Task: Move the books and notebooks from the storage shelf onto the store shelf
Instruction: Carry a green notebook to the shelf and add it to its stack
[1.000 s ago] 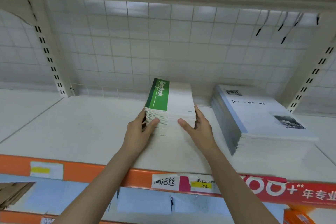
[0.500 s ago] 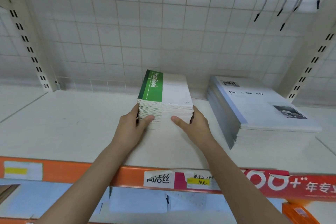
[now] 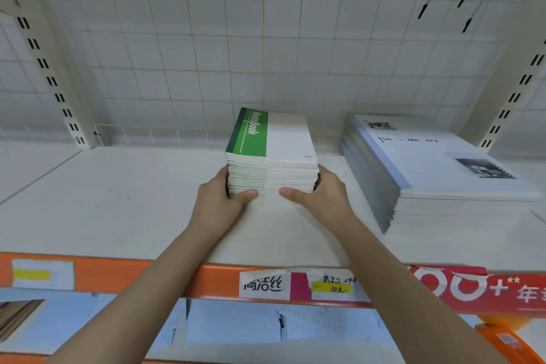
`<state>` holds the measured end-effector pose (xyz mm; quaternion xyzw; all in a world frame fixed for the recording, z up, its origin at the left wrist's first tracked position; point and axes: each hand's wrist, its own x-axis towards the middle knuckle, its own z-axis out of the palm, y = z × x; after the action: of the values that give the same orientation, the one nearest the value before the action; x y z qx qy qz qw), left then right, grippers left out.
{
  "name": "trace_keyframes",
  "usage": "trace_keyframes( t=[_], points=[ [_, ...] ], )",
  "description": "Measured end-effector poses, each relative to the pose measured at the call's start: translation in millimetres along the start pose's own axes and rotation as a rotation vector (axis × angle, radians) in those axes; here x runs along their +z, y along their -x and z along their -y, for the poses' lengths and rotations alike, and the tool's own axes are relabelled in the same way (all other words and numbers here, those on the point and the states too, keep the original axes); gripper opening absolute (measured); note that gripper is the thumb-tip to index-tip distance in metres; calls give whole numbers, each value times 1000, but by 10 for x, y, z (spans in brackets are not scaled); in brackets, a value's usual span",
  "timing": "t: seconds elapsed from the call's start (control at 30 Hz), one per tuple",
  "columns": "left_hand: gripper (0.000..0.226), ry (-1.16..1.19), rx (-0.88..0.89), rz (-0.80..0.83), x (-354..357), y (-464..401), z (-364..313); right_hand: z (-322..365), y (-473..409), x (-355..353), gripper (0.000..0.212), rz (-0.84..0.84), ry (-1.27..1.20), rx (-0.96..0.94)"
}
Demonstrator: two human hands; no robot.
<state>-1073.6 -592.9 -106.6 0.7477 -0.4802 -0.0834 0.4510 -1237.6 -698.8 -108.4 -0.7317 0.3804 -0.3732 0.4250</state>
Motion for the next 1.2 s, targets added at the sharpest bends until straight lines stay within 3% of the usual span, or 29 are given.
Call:
trace_keyframes(
  t=[0.17, 0.33, 0.43, 0.5, 0.53, 0.7, 0.93, 1.2],
  points=[
    [69, -28, -4, 70, -11, 26, 15, -11, 32, -7, 72, 67, 84, -29],
    [67, -57, 28, 27, 12, 5, 56, -54, 33, -32, 64, 70, 150, -72],
    [95, -7, 52, 40, 3, 32, 34, -42, 28, -12, 70, 56, 60, -55],
    [108, 162, 50, 35, -16, 63, -35, 3, 32, 13, 88, 19, -50, -51],
    [102, 233, 65, 16, -18, 68, -56, 11, 31, 18, 92, 11, -93, -52],
    [46, 174, 200, -122, -25, 83, -97, 18, 68, -8, 58, -13, -13, -97],
    [44, 158, 196, -165, -7, 61, -81, 12, 36, 22, 56, -70, 146, -106],
    [48, 274, 132, -70, -39, 101, -96, 146, 120, 35, 65, -53, 120, -29]
  ],
)
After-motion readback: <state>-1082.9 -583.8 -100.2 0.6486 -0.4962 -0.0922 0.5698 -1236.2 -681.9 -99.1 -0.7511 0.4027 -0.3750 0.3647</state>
